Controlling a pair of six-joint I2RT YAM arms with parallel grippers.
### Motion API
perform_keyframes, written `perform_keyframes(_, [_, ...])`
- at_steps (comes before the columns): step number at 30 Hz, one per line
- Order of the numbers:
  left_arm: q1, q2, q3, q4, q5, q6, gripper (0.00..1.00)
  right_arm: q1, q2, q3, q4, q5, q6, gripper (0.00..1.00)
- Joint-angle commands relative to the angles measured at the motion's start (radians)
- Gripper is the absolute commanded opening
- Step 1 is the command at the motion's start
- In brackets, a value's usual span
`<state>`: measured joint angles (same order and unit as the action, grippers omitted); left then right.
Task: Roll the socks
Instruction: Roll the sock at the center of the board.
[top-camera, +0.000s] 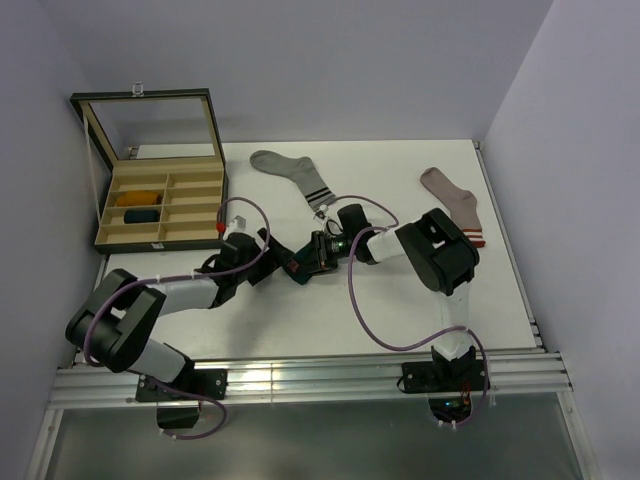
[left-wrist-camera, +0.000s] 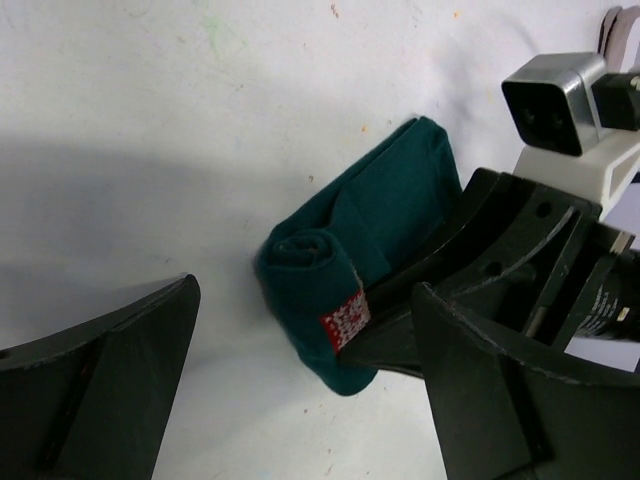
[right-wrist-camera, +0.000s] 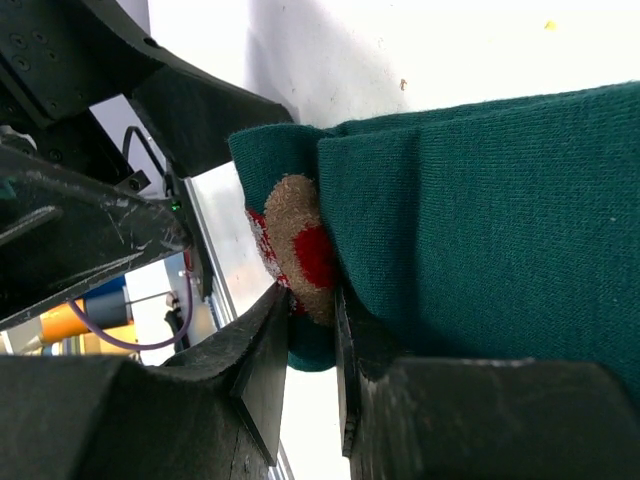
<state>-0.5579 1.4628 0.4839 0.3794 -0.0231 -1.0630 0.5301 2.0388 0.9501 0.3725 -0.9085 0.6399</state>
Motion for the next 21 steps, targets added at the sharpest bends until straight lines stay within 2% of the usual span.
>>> perform_keyframes(1, [-0.005, 0.042, 0.031, -0.063, -0.011, -0.012, 0.91, -0.004, 0.046, 0.004, -0.056, 0.065, -0.016, 0.0])
perform_keyframes(8, [-0.014, 0.05, 0.048, -0.14, -0.044, -0.023, 0.74, -0.018, 0.078, 0.004, -0.012, 0.036, 0.036, 0.0])
perform_keyframes(16, [-0.03, 0.12, 0.099, -0.175, -0.029, -0.015, 0.73, -0.027, 0.101, 0.004, 0.011, 0.025, 0.067, 0.0])
perform_keyframes(21, [-0.036, 0.134, 0.122, -0.217, -0.046, -0.018, 0.64, -0.041, 0.119, -0.005, 0.046, 0.017, 0.099, 0.0])
